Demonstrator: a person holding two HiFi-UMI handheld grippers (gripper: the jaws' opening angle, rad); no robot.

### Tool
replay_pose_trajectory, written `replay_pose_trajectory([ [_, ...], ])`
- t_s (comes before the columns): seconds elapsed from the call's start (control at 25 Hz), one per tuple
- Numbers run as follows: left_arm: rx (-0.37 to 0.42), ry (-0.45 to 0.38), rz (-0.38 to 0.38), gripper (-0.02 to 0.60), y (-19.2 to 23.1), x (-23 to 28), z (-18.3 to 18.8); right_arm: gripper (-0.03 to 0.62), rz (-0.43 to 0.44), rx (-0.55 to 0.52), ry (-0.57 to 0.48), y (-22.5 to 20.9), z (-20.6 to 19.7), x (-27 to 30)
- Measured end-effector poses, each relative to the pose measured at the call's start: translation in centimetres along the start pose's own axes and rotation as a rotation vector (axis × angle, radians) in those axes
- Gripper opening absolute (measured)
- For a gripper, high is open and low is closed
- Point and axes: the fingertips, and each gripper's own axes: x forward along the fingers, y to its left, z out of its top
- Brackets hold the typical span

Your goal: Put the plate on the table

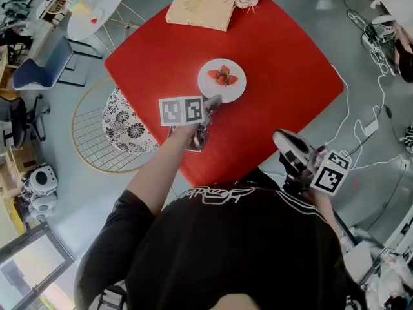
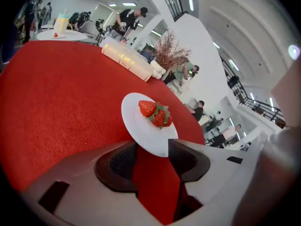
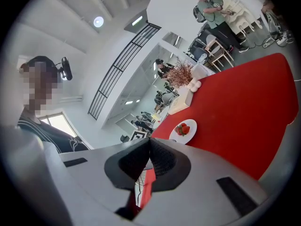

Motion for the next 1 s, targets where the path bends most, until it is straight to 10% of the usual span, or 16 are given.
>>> replay_pose_trajectory([
  [0.48, 0.176, 0.055, 0.02, 0.221, -0.1, -0.6, -1.1, 0.008, -0.015, -0.005, 0.001, 0.3, -0.7, 0.5],
  [1.0, 0.086, -0.006, -0.054, 0.219, -0.3, -5.2, -2.1, 0.008, 0.017, -0.076, 0.034, 3.2, -3.0, 1.8],
])
